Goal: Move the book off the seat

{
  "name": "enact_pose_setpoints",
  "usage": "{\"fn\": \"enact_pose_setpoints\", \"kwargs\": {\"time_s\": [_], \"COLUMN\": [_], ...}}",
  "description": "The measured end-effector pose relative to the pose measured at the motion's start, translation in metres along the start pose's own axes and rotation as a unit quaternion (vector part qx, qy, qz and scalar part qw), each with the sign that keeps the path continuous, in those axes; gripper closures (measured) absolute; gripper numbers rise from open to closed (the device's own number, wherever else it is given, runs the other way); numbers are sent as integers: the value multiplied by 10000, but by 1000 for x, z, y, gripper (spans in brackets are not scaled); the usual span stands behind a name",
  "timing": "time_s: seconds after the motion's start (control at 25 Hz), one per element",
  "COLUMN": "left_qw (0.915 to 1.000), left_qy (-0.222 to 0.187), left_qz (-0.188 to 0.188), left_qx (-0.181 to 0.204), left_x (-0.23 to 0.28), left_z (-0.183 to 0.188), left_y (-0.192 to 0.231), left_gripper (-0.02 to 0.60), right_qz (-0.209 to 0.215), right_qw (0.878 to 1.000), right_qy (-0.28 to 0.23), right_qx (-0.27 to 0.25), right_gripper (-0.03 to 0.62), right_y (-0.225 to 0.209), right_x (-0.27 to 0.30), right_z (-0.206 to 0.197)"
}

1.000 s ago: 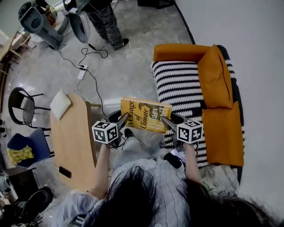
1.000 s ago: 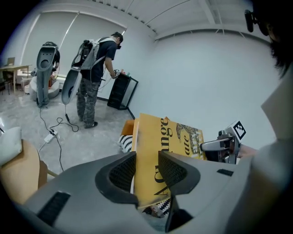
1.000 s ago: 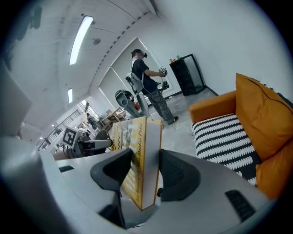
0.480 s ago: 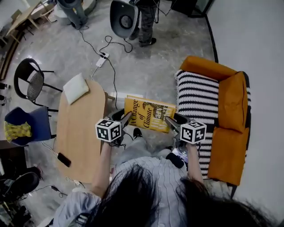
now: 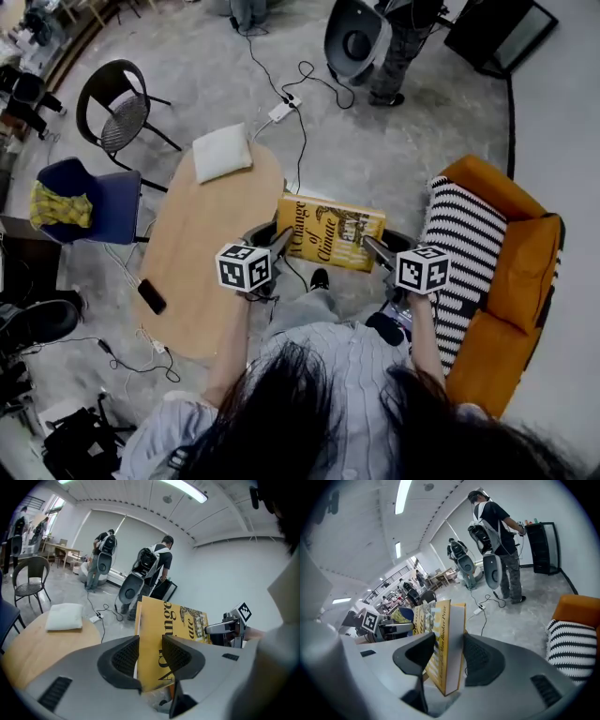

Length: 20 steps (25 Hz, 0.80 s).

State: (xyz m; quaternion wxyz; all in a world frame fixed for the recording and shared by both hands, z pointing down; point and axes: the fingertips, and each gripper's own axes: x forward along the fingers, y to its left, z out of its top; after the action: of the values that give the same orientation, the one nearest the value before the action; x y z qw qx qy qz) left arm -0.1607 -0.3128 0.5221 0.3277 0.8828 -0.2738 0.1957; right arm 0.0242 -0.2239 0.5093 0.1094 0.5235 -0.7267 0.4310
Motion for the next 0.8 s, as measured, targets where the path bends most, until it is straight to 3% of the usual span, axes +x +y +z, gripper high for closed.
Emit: {"fn": "enact_pose_setpoints", "kwargs": {"time_s": [0.28,0.52,0.8], "left_qw": [9967,9872,9773], "left_qy": [-375,-612,-759], "left_qz": [544,1022,1462], "left_qx": [-464,-1061,-1332], "left_x": [-43,-73,-82], "left_z": [-7,-25,-26], "left_y": [41,69,92], "left_gripper": [419,419,419], "right_qz": [442,793,1157], "right_qw": [9966,9877,9787], "right_qy": [433,922,1224], "right_qx": [-543,-986,-1171], "right_gripper": [393,393,393], "right_y": [40,65,74], "right_x": [43,81,117], "right_z": [14,20,30]}}
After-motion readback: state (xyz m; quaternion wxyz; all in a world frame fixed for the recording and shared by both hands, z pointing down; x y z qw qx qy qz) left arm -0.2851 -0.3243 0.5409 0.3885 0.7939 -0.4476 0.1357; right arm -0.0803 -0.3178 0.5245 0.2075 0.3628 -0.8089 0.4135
